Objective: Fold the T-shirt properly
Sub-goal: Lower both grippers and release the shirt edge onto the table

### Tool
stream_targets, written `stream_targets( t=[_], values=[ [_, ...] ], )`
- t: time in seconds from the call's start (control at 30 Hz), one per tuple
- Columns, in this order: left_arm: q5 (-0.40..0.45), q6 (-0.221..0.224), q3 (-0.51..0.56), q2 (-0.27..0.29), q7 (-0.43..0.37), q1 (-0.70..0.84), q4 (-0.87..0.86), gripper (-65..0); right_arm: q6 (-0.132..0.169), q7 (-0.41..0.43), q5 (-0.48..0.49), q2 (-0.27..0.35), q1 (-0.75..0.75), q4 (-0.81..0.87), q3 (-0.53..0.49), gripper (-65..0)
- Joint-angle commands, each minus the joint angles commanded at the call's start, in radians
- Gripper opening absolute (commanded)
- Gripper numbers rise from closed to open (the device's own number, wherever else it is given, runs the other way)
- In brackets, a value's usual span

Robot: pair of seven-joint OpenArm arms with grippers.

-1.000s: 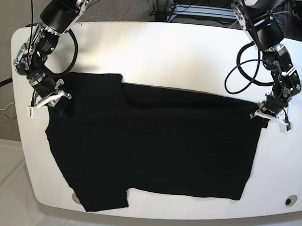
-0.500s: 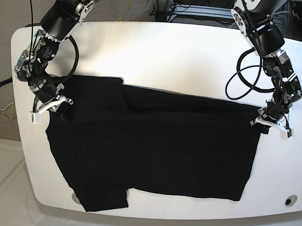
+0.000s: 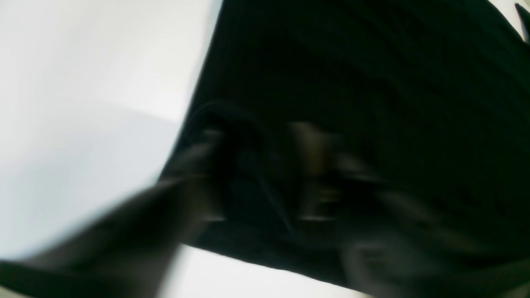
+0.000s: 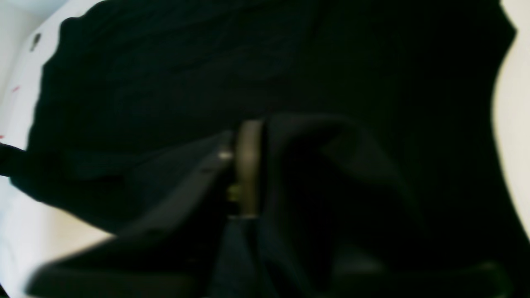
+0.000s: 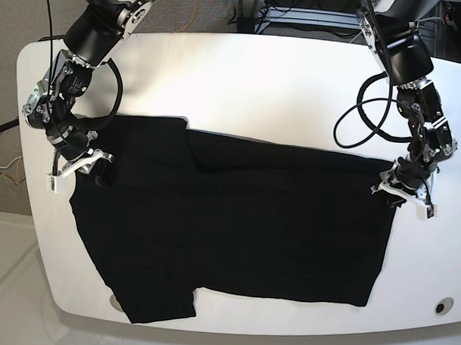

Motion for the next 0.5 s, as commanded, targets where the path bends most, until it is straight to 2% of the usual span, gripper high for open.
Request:
stream_targets(
  t=[0.03,0.1,0.2,0.3,0.5],
  values=[
    [0.0,0.0,0.0,0.0,-0.003,0.0,0.0,-13.1,0.002,0.0,-0.005,0.0,0.0,0.0,0.0,-32.5],
    [0.0,0.0,0.0,-0.002,-0.012,0.006,0.0,-8.3,0.002,0.0,-0.008,0.0,0.0,0.0,0.0,-23.2],
    [0.0,0.0,0.003,-0.009,-0.028,0.017,0.0,-11.0,0.0,0.0,-0.009,0.003,0.0,0.0,0.0,-13.0],
    [0.0,0.0,0.006,-0.023,-0.031,0.018,0.0,-12.6,-0.002,0.0,-0.009,0.005,0.0,0.0,0.0,-12.5],
    [0.0,0.002,0.005,-0.043,-0.031,0.018,0.003,-12.6,-0.002,0.0,-0.006,0.025,0.0,0.008,0.0,-16.3]
  ],
)
